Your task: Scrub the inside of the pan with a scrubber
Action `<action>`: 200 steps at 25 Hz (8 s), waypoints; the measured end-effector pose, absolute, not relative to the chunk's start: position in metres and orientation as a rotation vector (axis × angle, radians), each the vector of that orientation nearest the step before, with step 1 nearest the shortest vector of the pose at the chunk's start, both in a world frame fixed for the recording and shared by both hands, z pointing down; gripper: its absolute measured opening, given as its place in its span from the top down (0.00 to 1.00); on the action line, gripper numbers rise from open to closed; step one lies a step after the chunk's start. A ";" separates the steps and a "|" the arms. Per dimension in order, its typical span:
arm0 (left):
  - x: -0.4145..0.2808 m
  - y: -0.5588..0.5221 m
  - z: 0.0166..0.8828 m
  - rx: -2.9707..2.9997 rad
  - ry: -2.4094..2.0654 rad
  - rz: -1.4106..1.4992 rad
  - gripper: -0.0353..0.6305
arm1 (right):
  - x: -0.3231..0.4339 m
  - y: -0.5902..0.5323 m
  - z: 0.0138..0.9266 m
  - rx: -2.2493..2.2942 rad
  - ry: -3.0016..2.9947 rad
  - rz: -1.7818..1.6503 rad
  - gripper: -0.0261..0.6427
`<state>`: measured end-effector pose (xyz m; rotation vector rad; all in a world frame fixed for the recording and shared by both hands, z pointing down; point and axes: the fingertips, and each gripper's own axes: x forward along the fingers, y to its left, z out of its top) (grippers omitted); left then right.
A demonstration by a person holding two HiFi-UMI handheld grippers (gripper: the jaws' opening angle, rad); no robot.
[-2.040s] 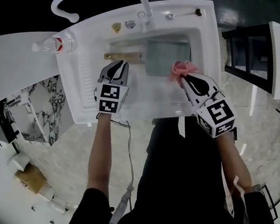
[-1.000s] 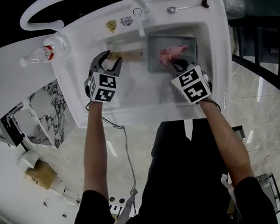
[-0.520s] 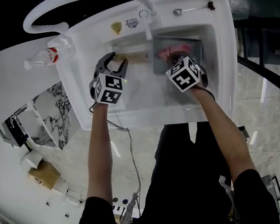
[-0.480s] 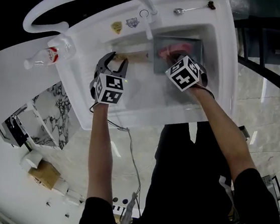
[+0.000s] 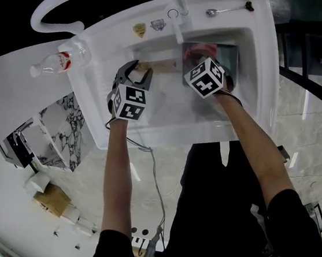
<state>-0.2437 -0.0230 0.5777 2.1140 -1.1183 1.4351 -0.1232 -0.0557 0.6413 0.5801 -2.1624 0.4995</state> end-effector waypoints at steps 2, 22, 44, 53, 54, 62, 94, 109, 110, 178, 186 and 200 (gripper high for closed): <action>-0.244 -0.023 0.578 2.115 -1.111 1.436 0.65 | -0.127 -0.061 0.640 0.590 -2.167 0.460 0.92; -0.243 -0.024 0.579 2.075 -1.137 1.446 0.65 | -0.044 -0.088 0.658 0.432 -1.626 -0.376 0.92; -0.242 -0.024 0.579 2.031 -1.150 1.448 0.65 | 0.010 0.007 0.674 -0.133 -1.400 -0.062 0.92; -0.243 -0.024 0.579 2.030 -1.156 1.454 0.65 | -0.009 0.035 0.669 -0.232 -1.539 0.089 0.92; -0.243 -0.024 0.580 2.030 -1.156 1.455 0.65 | -0.015 0.036 0.668 -0.231 -1.571 0.103 0.92; -0.242 -0.024 0.579 2.029 -1.163 1.459 0.65 | -0.082 0.037 0.654 -0.193 -1.880 0.141 0.92; -0.242 -0.024 0.580 2.012 -1.154 1.487 0.65 | -0.102 -0.070 0.646 0.456 -2.053 -0.129 0.92; -0.242 -0.023 0.580 2.006 -1.158 1.498 0.65 | -0.097 0.034 0.650 -0.140 -2.062 0.123 0.92; -0.242 -0.023 0.580 2.006 -1.157 1.499 0.65 | -0.093 0.033 0.651 -0.142 -2.048 0.124 0.92; -0.243 -0.026 0.580 1.971 -1.186 1.489 0.65 | -0.011 -0.068 0.667 0.206 -1.530 -0.292 0.92; -0.243 -0.026 0.580 1.972 -1.200 1.482 0.65 | -0.007 -0.001 0.670 -0.070 -1.538 0.039 0.92; -0.243 -0.026 0.580 1.974 -1.199 1.482 0.65 | -0.076 0.020 0.656 -0.096 -1.831 0.272 0.92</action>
